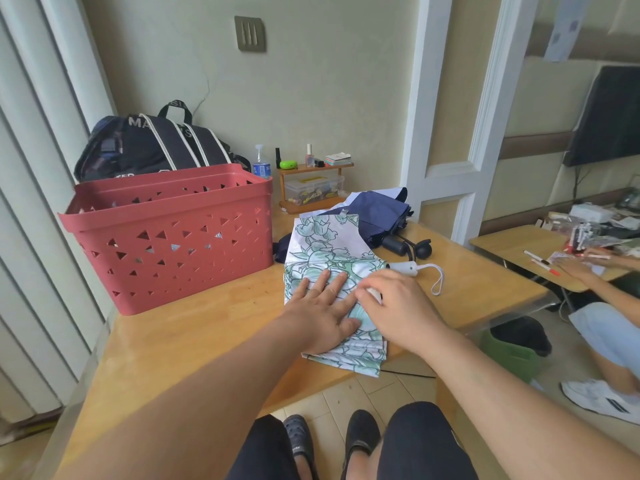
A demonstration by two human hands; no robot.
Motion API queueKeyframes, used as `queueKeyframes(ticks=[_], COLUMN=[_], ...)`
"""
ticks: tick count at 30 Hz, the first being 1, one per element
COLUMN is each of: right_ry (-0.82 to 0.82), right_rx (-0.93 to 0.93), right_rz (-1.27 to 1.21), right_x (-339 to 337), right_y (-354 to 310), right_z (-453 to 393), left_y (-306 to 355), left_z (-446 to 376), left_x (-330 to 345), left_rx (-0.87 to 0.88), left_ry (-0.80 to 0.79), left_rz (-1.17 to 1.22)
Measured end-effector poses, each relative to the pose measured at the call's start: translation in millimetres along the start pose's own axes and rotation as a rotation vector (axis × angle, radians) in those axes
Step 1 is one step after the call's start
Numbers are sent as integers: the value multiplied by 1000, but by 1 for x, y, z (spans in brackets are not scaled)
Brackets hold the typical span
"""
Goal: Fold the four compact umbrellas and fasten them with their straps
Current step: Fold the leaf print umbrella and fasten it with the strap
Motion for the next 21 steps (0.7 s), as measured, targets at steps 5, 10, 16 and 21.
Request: queueKeyframes(ticks=[5, 10, 16, 21], right_ry=[-403, -652, -703, -468], right_rx=[149, 214, 210, 261], right_rz=[66, 170, 161, 296], right_x=[47, 60, 53, 22], right_y=[28, 41, 37, 17], right_z=[-5, 22, 20, -12], left_y=[-1, -15, -21, -18], left_z=[6, 21, 39, 39], left_x=[5, 13, 15, 12], left_rx=[8, -17, -59, -58], left_ry=[-12, -54, -113, -124], left_rz=[38, 167, 173, 144])
Point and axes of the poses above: each hand's wrist, its own z-axis away from the middle knuckle, its own x-axis out of the palm, y = z × x, the point moved 8 cm from there along -z, towards the middle knuckle, and after that the axes turned 12 degrees about -x, right-handed, at the moved point
